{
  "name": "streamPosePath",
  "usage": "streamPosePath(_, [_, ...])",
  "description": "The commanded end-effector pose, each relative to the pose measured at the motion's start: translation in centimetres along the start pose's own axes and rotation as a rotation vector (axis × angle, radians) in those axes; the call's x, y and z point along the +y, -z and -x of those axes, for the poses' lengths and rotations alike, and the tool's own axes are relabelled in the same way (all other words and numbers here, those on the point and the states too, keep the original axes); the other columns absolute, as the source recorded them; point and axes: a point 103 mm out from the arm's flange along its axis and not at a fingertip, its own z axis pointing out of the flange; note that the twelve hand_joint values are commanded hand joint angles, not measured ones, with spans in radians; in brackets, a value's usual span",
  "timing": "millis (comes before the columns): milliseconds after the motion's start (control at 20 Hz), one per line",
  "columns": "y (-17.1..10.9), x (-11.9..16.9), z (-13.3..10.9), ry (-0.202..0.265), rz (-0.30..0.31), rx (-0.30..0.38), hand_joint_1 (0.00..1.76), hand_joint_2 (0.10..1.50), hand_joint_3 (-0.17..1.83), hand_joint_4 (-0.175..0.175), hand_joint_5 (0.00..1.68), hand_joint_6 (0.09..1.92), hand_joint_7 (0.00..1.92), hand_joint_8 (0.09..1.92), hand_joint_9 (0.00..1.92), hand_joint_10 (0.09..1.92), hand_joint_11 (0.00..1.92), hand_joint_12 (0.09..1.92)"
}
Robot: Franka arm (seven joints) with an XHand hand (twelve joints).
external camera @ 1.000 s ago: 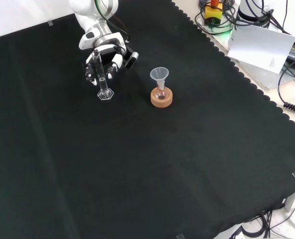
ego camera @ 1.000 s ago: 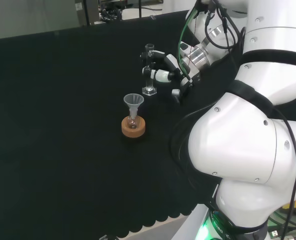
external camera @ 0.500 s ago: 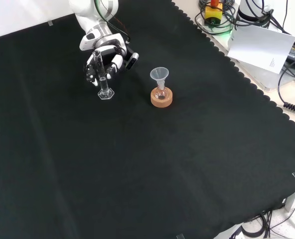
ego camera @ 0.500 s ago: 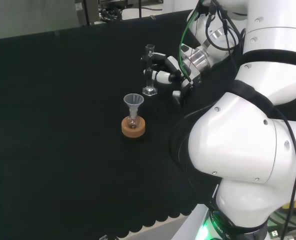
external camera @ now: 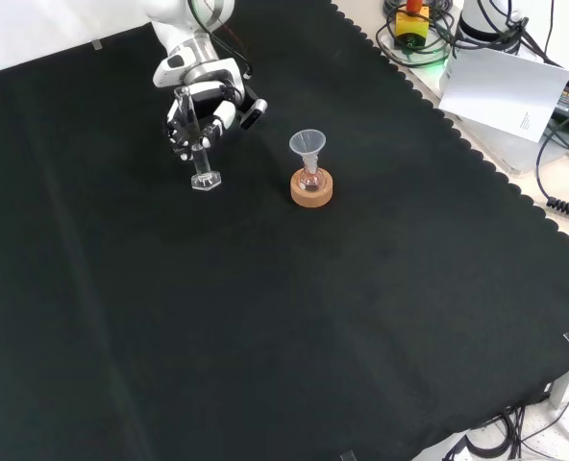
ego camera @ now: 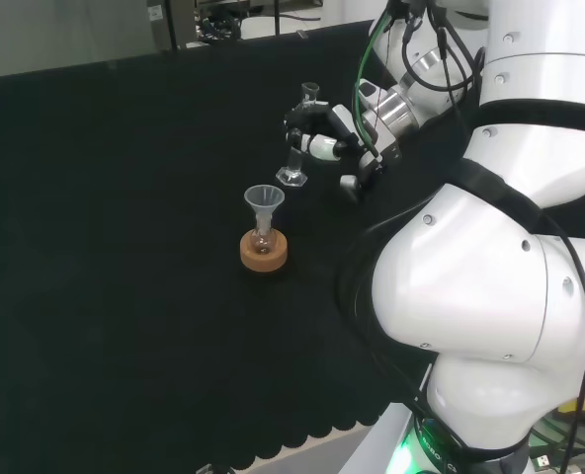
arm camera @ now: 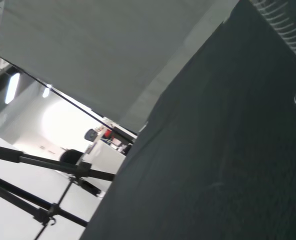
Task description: Pick up the graduated cylinder.
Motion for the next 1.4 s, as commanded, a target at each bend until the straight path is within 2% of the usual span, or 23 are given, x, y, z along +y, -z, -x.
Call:
streamPosePath(50, [1.6, 0.2, -0.7, -0.010, -0.028, -0.148, 1.07, 1.19, 0.00, -0.072, 0.86, 1.20, 0.96, 0.60, 1.28, 0.16, 1.20, 0.84])
streamPosePath(350, [3.9, 0.0, -1.9, -0.020, -0.068, -0.240, 1.09, 1.18, 0.00, -0.092, 0.87, 1.18, 1.05, 0.55, 1.34, 0.13, 1.25, 0.79])
streamPosePath(650, [5.4, -1.6, -3.4, -0.056, -0.158, -0.315, 1.10, 1.17, 0.00, -0.103, 0.89, 1.15, 1.11, 0.49, 1.38, 0.10, 1.28, 0.76])
streamPosePath(900, [6.0, -3.3, -5.1, -0.074, -0.216, -0.368, 1.10, 1.17, 0.00, -0.103, 0.90, 1.14, 1.15, 0.47, 1.40, 0.09, 1.28, 0.75])
streamPosePath(1400, [6.7, -6.2, -8.0, -0.076, -0.282, -0.454, 1.10, 1.16, 0.00, -0.101, 0.90, 1.14, 1.18, 0.44, 1.41, 0.09, 1.29, 0.74])
